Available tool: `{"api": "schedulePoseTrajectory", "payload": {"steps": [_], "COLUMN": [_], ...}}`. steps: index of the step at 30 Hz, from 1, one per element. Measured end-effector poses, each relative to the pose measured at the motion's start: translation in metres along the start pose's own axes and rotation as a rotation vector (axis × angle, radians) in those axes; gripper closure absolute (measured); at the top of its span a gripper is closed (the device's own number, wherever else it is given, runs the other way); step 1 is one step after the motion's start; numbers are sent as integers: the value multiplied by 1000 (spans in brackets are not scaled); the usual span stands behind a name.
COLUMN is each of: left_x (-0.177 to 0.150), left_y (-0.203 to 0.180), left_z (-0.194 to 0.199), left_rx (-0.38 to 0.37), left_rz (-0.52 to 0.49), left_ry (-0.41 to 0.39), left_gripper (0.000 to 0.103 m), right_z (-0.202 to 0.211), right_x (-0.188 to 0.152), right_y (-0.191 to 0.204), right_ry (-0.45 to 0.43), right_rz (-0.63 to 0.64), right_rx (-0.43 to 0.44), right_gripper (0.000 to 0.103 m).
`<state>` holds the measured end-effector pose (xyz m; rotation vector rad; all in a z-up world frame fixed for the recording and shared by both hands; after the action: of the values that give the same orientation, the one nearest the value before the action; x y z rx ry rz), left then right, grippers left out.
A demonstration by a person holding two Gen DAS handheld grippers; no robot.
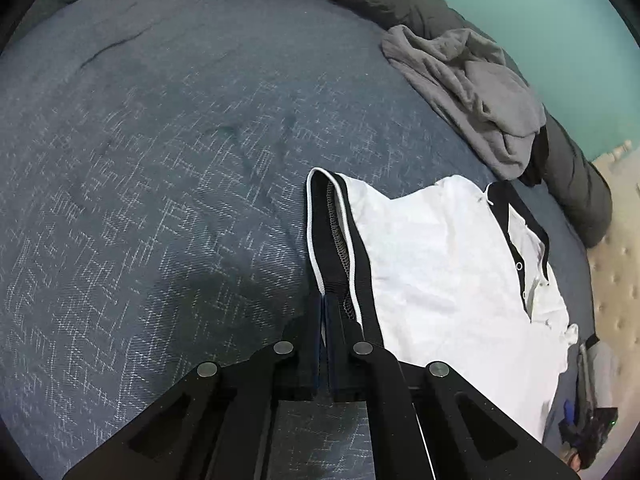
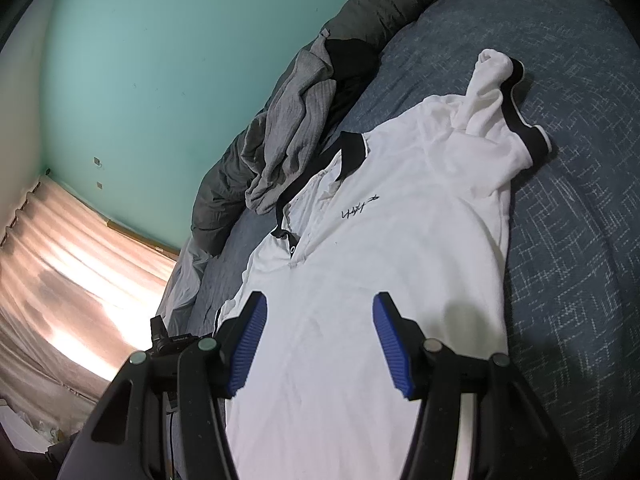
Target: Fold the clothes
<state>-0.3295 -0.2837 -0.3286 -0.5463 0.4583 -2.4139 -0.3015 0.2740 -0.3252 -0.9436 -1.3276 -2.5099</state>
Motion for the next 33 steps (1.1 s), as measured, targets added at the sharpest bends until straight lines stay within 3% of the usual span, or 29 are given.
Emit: {"api": "schedulePoseTrajectory", "payload": {"steps": [6, 9, 22, 27, 29, 33], "left_x": [1, -6, -11, 15, 24, 36], "left_y": [9, 15, 21, 26, 23, 22], "left_z": [0, -15, 1, 12, 7, -6], "left_rx": [21, 68, -56, -29, -30, -37], "left_rz": [9, -8, 60, 65, 67, 74], "left_ry": [21, 61, 17, -68, -91, -113], "left_gripper": [102, 102, 100, 89, 80, 76], "right_z": [-2, -3, -5, -6, -6, -6], "right_x": [-1, -2, -3, -5, -5, -6], "right_y": [-1, -1, 3, 1, 1, 1], "right_ry": [5, 11, 14, 22, 22, 24], "right_rz": [-2, 1, 13, 9, 13, 21], "right_rx": [1, 1, 2, -4, -7, -11], "right_gripper": [47, 47, 47, 47, 47, 47]}}
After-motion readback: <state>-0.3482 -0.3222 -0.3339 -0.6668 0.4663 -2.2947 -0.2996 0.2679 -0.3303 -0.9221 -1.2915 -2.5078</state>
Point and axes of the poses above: each gripper's, at about its wrist camera, not at the fingertips, and z roughly against the way its jaws point, y to its left, x to its top, the point moved 2 cm from there along -z, roughly the way its jaws point, and after that the axes turned 12 degrees about z, right-handed, at the moved point
